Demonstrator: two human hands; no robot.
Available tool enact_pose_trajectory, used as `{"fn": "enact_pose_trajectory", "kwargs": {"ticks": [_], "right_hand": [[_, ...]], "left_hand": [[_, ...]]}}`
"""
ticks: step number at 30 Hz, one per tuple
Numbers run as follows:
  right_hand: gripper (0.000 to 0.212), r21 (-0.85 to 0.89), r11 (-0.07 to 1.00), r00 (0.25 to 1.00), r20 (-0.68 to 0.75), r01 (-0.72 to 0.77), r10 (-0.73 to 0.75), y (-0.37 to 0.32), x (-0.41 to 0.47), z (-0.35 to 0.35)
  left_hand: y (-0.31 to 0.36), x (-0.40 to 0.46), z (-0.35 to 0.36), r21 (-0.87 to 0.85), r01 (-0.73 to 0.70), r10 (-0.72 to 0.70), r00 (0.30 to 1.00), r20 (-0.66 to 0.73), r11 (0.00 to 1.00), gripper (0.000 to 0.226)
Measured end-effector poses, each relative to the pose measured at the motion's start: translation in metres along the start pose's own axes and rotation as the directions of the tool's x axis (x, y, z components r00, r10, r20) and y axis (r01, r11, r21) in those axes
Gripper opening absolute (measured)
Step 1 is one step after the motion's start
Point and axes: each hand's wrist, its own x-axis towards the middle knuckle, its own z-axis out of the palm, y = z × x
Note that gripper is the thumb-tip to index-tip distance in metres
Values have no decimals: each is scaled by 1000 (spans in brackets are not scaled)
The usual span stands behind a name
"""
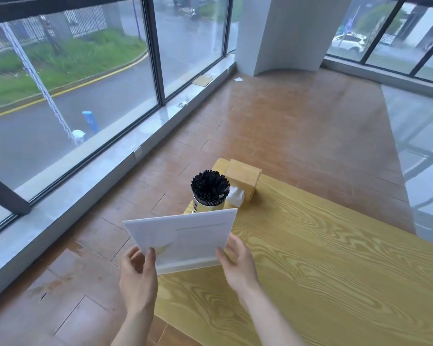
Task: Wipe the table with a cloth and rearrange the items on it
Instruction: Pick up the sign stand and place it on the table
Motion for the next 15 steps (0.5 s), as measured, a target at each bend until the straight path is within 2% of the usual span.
{"fn": "enact_pose_trajectory", "kwargs": {"ticks": [5,15], "right_hand": [[38,111,992,995,-81,-52,61,-2,-5,-5],[26,168,985,943,-320,-39,92,8,-32,-101]], "left_hand": [[3,-1,7,1,-26,26,1000,3,1000,20],[33,-61,74,10,-121,115,966,232,993,17]]}}
